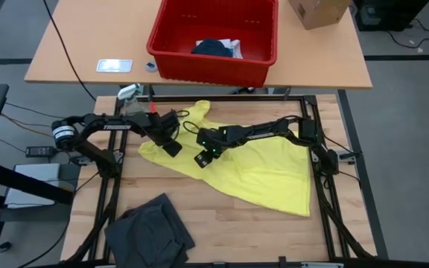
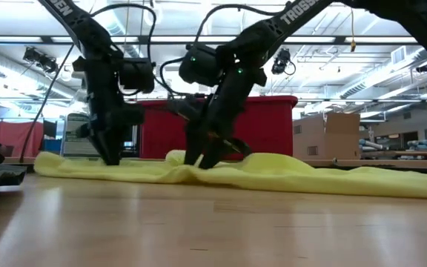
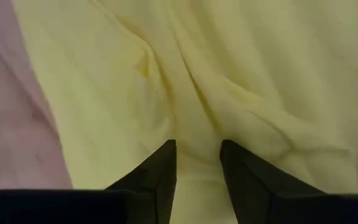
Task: Fold Laundry from Bin
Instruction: Fold the yellow shirt
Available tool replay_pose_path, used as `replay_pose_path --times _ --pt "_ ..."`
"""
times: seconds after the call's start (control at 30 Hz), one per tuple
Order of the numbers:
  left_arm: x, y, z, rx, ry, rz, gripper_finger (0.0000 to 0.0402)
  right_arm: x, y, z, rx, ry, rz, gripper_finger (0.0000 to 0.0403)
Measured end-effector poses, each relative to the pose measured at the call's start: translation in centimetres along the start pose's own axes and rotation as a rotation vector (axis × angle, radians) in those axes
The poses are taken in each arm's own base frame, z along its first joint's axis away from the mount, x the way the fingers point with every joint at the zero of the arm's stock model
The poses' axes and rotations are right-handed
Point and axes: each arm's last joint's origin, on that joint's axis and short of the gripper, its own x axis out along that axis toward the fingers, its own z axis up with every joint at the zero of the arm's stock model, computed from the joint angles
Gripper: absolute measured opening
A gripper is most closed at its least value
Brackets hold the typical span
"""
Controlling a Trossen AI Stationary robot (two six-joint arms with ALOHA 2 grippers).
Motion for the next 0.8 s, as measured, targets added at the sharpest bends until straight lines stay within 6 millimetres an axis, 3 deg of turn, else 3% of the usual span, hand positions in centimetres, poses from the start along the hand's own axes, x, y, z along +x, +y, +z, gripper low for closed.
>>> replay_pose_path --times 0.23,0.43,0.67,0.8 --pt "-0.6 -0.4 1.1 0.025 -0.074 -0.021 0.0098 -1.7 2.1 1.1 -0.113 -0.089 0.205 0.0133" --pt "-0.6 -0.4 1.2 0.042 -0.085 -0.024 0.0098 -1.2 1.1 1.7 -0.064 -0.152 0.118 0.0127" --pt "-0.6 -0.4 1.3 0.077 -0.092 -0.025 0.0098 -1.3 0.7 2.1 -0.076 -0.146 0.135 0.0109" --pt "-0.6 -0.5 1.3 0.077 -0.095 -0.028 0.0098 0.7 0.5 1.2 -0.066 -0.099 0.110 0.0105"
